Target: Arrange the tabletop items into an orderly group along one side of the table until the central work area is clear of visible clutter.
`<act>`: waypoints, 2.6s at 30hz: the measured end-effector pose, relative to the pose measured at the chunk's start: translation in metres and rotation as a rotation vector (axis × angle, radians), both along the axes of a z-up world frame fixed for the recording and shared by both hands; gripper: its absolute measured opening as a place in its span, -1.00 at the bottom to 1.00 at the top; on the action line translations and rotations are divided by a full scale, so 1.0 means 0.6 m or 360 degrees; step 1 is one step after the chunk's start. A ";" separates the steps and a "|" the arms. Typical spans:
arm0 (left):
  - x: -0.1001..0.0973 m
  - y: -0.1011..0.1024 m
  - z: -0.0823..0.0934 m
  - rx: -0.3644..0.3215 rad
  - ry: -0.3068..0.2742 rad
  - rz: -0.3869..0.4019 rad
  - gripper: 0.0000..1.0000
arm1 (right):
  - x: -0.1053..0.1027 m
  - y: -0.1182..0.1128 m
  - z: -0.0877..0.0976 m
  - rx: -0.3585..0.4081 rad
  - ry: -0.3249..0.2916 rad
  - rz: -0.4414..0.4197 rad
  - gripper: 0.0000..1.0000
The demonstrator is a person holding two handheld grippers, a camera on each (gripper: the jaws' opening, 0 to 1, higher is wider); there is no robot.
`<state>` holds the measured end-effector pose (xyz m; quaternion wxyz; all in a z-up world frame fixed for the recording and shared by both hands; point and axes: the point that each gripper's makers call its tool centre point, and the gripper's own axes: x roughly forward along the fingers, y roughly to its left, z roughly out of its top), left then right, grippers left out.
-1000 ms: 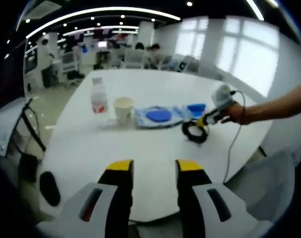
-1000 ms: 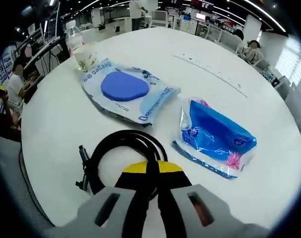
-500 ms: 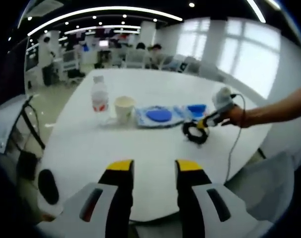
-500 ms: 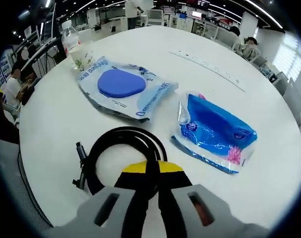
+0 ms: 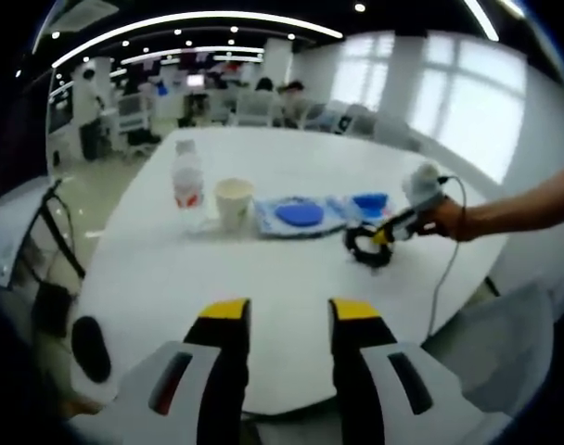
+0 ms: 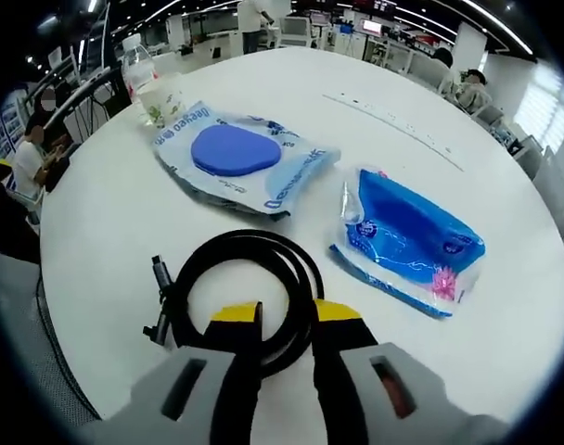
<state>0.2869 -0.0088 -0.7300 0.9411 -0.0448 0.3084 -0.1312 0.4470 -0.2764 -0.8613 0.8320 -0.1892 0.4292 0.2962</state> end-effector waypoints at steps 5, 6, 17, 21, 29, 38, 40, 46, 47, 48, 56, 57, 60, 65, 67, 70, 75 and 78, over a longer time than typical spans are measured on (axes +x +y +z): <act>0.001 -0.002 0.000 -0.0007 -0.0002 -0.0010 -0.38 | -0.009 0.009 0.013 0.0069 0.0010 -0.0004 -0.44; 0.001 -0.002 0.000 -0.0009 -0.0002 -0.0010 -0.38 | -0.009 0.010 0.015 0.0070 0.0006 -0.0002 -0.43; 0.001 -0.001 -0.002 -0.0032 0.0003 -0.0004 -0.34 | -0.002 0.034 0.058 0.0238 -0.0033 0.0007 -0.21; 0.005 -0.001 -0.004 -0.0032 0.0007 -0.0010 -0.29 | -0.001 0.033 0.086 0.0379 -0.0060 -0.0062 0.04; 0.013 -0.008 -0.008 -0.0026 0.0010 -0.0056 -0.27 | -0.009 0.007 0.119 0.0435 -0.0131 -0.0090 0.18; 0.024 -0.018 -0.012 -0.0009 0.0020 -0.0125 -0.23 | -0.019 -0.034 0.168 0.0562 -0.0238 -0.0198 0.17; 0.026 -0.019 -0.013 -0.0017 0.0024 -0.0126 -0.23 | -0.024 -0.046 0.178 0.0580 -0.0260 -0.0220 0.18; 0.030 -0.022 -0.015 -0.0028 0.0026 -0.0129 -0.23 | -0.036 -0.076 0.207 0.0670 -0.0309 -0.0314 0.20; 0.030 -0.022 -0.016 -0.0030 0.0029 -0.0131 -0.23 | -0.040 -0.081 0.211 0.0664 -0.0319 -0.0317 0.20; 0.030 -0.023 -0.017 -0.0032 0.0031 -0.0134 -0.23 | -0.043 -0.084 0.212 0.0659 -0.0323 -0.0319 0.20; 0.036 -0.020 -0.018 -0.0034 0.0032 -0.0127 -0.22 | -0.070 -0.111 0.219 0.0682 -0.0336 -0.0376 0.20; 0.037 -0.019 -0.018 -0.0031 0.0032 -0.0126 -0.21 | -0.072 -0.113 0.220 0.0686 -0.0339 -0.0383 0.20; 0.039 -0.016 -0.019 -0.0037 0.0036 -0.0112 -0.21 | -0.082 -0.115 0.223 0.0711 -0.0350 -0.0412 0.20; 0.042 -0.018 -0.014 -0.0103 0.0018 -0.0079 -0.14 | -0.104 -0.109 0.224 0.0714 -0.0362 -0.0408 0.20; 0.043 -0.019 -0.015 -0.0096 0.0017 -0.0084 -0.12 | -0.113 -0.107 0.224 0.0724 -0.0359 -0.0410 0.20; 0.044 -0.020 -0.013 -0.0096 0.0009 -0.0085 -0.09 | -0.127 -0.110 0.221 0.0759 -0.0355 -0.0449 0.19; 0.045 -0.017 -0.017 -0.0080 0.0012 -0.0078 -0.05 | -0.142 -0.118 0.200 0.0748 -0.0332 -0.0464 0.19; 0.045 -0.018 -0.017 -0.0084 0.0011 -0.0078 -0.03 | -0.148 -0.119 0.194 0.0753 -0.0318 -0.0469 0.20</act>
